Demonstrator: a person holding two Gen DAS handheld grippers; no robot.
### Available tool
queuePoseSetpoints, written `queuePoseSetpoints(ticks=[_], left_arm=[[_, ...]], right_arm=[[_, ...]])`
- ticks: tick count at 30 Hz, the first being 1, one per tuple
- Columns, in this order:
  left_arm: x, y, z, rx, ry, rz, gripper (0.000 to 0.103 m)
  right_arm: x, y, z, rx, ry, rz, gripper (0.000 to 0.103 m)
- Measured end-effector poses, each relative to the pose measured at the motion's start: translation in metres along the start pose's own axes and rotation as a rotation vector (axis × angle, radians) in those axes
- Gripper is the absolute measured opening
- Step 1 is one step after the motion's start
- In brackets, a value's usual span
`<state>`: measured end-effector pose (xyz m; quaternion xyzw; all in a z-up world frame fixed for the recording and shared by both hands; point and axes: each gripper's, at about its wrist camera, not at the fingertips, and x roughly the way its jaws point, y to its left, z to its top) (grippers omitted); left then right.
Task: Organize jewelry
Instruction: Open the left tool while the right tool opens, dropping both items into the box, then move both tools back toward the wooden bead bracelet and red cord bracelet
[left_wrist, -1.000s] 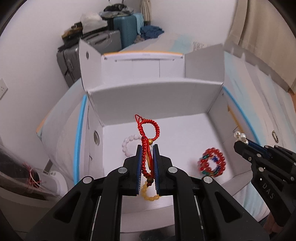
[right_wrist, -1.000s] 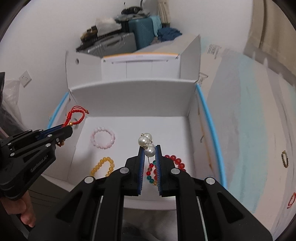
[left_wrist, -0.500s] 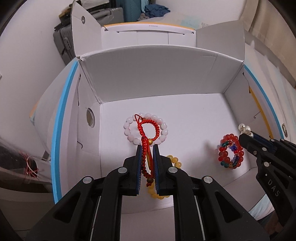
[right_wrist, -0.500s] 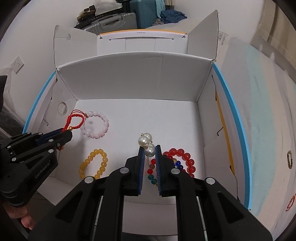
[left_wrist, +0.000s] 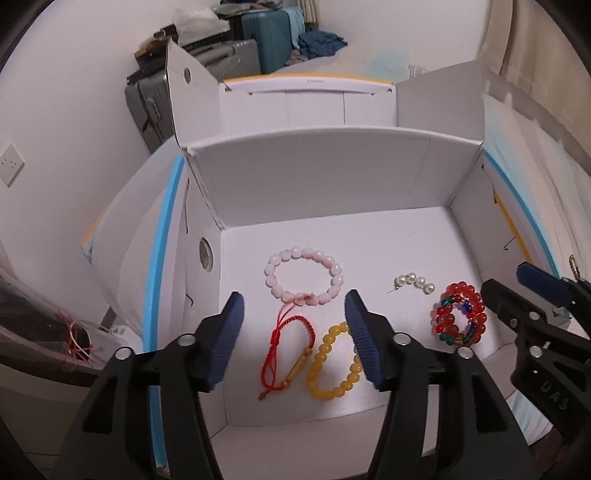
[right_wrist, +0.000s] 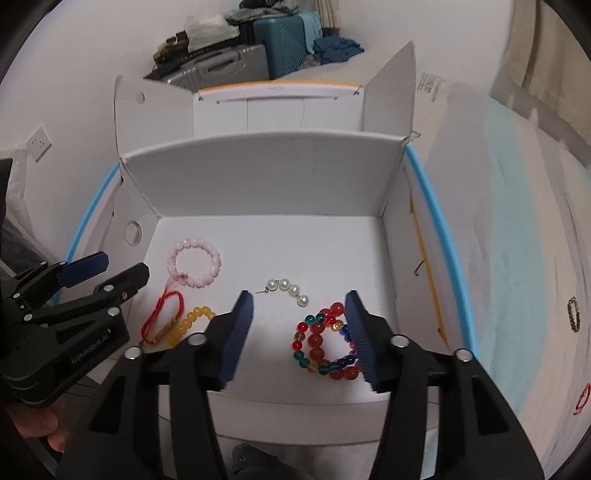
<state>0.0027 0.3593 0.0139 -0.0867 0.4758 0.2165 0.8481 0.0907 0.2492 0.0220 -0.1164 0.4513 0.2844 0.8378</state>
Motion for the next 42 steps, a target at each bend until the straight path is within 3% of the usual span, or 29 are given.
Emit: queuePoseSetpoints(ticks=[8,17,20,29,42], left_arm=[[-0.025,-0.018,0.004,0.015,-0.054,-0.015,0.082],[-0.057,-0.055,0.01,0.049,-0.125,-0.03,0.097],[-0.064,-0.069,0.008,0.07,-0.143,-0.021,0.097],[-0.084,-0.117,0.008,0.121,-0.179,-0.069,0.097],[-0.103,-0.215,0.004,0.227,-0.209,-0.186,0.097]], right_arm=[[-0.035,-0.021,0.001,0.032,-0.071,-0.028,0.074],[-0.077,-0.055,-0.006,0.072,-0.151,-0.08,0.091],[-0.088,-0.068,-0.01,0.085,-0.173,-0.091,0.096],[-0.123,-0.113,-0.026,0.14,-0.236,-0.125,0.096],[-0.162,-0.203,-0.068,0.256,-0.25,-0.221,0.096]])
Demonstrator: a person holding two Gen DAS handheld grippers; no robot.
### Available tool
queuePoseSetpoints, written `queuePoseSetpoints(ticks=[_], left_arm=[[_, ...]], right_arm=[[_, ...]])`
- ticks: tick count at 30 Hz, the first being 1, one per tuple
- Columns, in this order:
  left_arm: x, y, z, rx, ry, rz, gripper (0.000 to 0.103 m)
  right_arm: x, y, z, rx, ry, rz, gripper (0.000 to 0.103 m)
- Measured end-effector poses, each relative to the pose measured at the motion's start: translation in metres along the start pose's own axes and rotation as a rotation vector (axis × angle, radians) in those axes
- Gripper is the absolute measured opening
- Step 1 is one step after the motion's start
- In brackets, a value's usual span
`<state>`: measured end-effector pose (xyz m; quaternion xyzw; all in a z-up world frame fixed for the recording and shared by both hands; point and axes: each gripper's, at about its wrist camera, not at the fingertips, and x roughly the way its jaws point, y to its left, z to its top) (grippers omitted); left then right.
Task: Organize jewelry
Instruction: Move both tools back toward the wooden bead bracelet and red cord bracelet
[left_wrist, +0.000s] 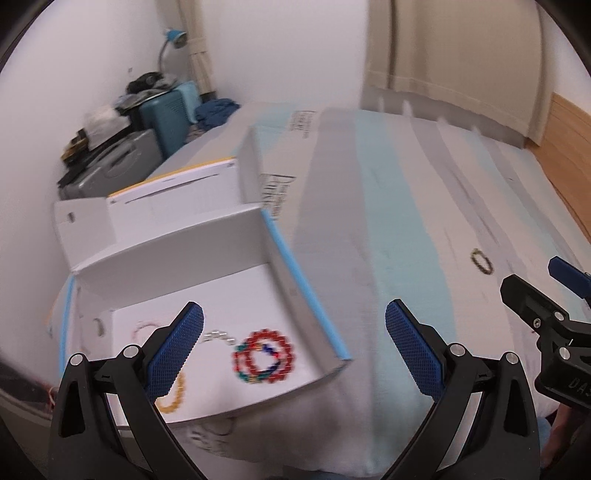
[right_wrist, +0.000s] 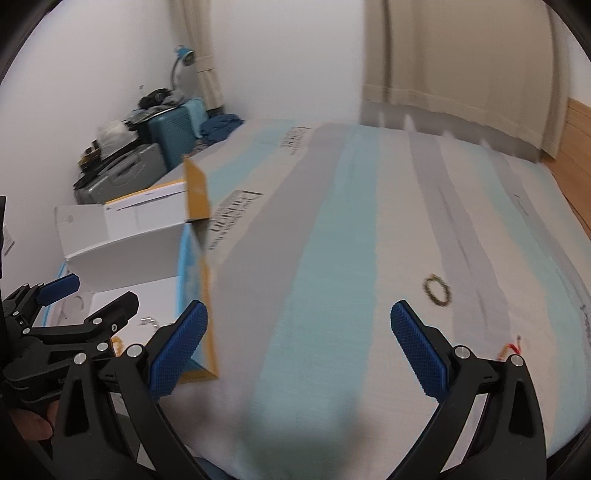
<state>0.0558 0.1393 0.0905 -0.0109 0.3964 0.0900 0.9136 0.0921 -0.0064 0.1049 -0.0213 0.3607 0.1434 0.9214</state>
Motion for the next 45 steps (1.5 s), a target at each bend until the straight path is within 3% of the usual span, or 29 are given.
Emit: queuePoseSetpoints(ticks=[18,33,45], left_arm=[[0.018,-0.139,0.007,0.135,-0.013,-0.145,0.097],[0.102,-0.254,0.005,0.202,0.049,-0.225,0.097],[0.178,-0.322,0.009,0.242,0.058,-0.234,0.097]], right_arm=[[-0.019,-0.144,-0.037,0.159,0.024,-0.132,0.096],[0.044,-0.258,-0.096,0.317,0.128,-0.227,0.096],[0.099,-0.31,-0.122,0.344,0.187,-0.249,0.095]])
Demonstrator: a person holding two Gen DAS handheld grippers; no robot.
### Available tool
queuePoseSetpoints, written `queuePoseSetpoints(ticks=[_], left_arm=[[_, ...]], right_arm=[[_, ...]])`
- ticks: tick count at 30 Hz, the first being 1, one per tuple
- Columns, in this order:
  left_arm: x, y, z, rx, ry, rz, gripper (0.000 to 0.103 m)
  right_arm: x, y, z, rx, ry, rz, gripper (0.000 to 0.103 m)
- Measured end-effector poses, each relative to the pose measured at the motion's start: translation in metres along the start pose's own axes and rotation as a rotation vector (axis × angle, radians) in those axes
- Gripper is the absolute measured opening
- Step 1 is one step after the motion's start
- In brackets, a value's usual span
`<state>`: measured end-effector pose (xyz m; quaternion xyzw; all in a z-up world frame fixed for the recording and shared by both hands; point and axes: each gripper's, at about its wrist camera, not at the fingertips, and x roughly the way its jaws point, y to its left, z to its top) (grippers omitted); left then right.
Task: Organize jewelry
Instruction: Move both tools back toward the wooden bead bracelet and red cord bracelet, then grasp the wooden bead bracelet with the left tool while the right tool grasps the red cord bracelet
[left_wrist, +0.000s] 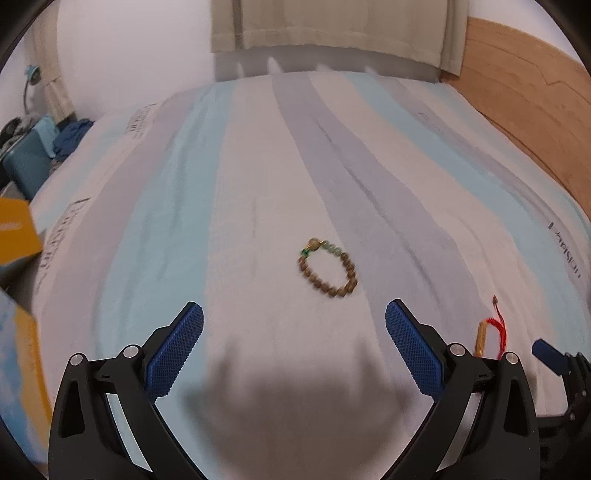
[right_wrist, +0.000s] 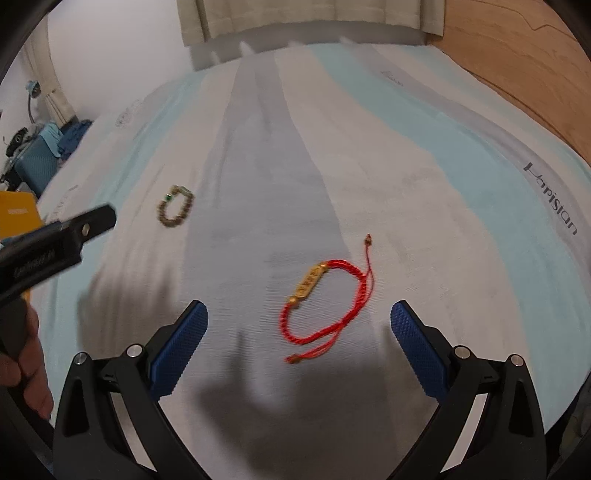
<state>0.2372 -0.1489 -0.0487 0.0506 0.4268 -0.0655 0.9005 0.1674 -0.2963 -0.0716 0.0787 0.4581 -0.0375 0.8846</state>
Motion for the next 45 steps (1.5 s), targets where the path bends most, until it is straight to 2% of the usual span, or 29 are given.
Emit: queuePoseSetpoints(ticks=[8,15,17,18,19,26,30,32,34,40,45], left_arm=[[0.06,-0.019,0.015,0.005,0.033,0.014,0.097],[0.095,-0.024,0.014,-0.005,0.063,0.024,0.097],[0.1,-0.023,0.015,-0.01,0.066,0.026,0.094],[0.103,-0.023,0.014,-0.015,0.067,0.021,0.091],[0.104,-0.022,0.013,-0.02,0.069,0.009,0.084],[0.105,-0.023,0.015,-0.028,0.092,-0.035,0.051],[0.102,-0.021,0.015,-0.022,0.101,-0.032,0.035],[0.101,-0.021,0.015,-0.011,0.108,-0.043,0.02],[0.1,-0.022,0.016,0.002,0.113,-0.05,0.01],[0.089,-0.018,0.018,-0.005,0.098,-0.071,0.008],[0.079,-0.019,0.015,0.003,0.085,-0.074,0.007]], right_arm=[[0.033,-0.012,0.007,0.007,0.064,0.01,0.094],[0.049,-0.013,0.007,-0.002,0.116,0.005,0.084],[0.051,-0.012,0.008,-0.009,0.114,-0.001,0.077],[0.051,-0.012,0.009,-0.01,0.111,-0.006,0.07],[0.051,-0.012,0.01,-0.011,0.107,-0.008,0.066],[0.051,-0.012,0.009,-0.027,0.089,-0.009,0.046],[0.049,-0.017,0.009,-0.024,0.087,-0.002,0.028],[0.049,-0.018,0.009,-0.025,0.087,0.002,0.023],[0.049,-0.019,0.009,-0.025,0.087,0.007,0.017],[0.044,-0.023,0.011,0.003,0.067,0.028,0.012],[0.035,-0.02,0.014,0.007,0.03,0.043,0.012]])
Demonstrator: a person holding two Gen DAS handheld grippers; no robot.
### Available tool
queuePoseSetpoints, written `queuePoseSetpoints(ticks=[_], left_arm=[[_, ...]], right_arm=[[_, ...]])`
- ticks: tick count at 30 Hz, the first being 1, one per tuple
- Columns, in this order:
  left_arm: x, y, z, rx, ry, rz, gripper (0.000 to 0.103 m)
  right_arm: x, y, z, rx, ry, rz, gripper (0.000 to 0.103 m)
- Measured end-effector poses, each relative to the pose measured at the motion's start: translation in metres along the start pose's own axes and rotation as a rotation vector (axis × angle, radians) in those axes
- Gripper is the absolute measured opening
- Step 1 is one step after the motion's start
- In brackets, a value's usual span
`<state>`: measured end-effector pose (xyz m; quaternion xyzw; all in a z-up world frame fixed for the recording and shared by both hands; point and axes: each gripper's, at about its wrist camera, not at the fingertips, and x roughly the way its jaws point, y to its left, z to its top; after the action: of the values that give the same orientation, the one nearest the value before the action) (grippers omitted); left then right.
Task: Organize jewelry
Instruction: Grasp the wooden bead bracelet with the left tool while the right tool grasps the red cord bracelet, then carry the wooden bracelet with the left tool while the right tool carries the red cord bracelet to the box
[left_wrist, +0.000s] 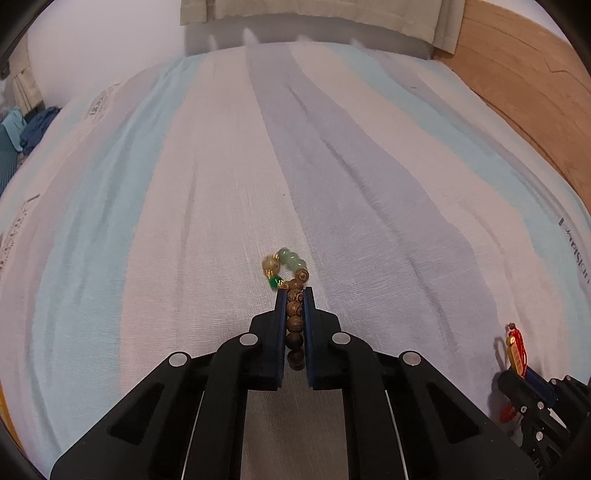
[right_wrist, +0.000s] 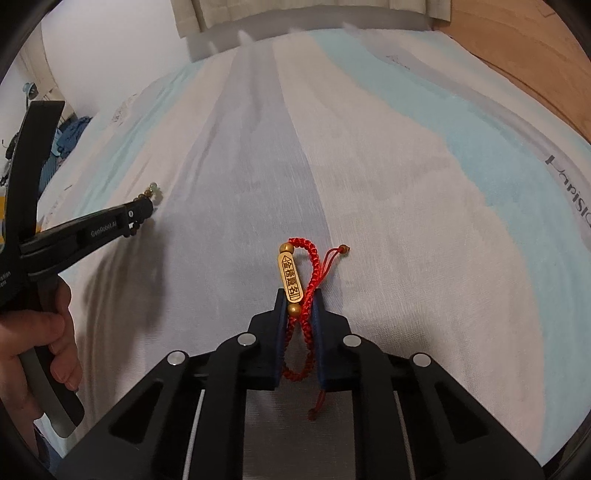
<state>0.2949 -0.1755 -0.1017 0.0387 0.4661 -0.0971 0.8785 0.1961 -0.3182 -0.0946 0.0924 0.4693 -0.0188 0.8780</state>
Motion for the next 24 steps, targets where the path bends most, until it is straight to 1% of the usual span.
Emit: queuePoseSetpoints(ticks=[5,11,18,24], left_arm=[[-0.005,-0.002,-0.002,0.003,-0.004,-0.001,0.007],[-0.011,0.005,0.003,-0.006,-0.004,-0.009,0.007],[-0.031,0.012,0.005,-0.007,-0.025,-0.003,0.007],[-0.049,0.019,0.003,-0.013,-0.027,-0.014,0.007]], right_arm=[[-0.004,0.0,0.003,0.007,-0.016,0.003,0.012],[-0.011,0.0,0.002,0.008,-0.037,0.006,0.012],[-0.02,0.005,0.0,-0.001,-0.049,0.009,0.012],[-0.032,0.009,0.001,-0.001,-0.065,0.003,0.012]])
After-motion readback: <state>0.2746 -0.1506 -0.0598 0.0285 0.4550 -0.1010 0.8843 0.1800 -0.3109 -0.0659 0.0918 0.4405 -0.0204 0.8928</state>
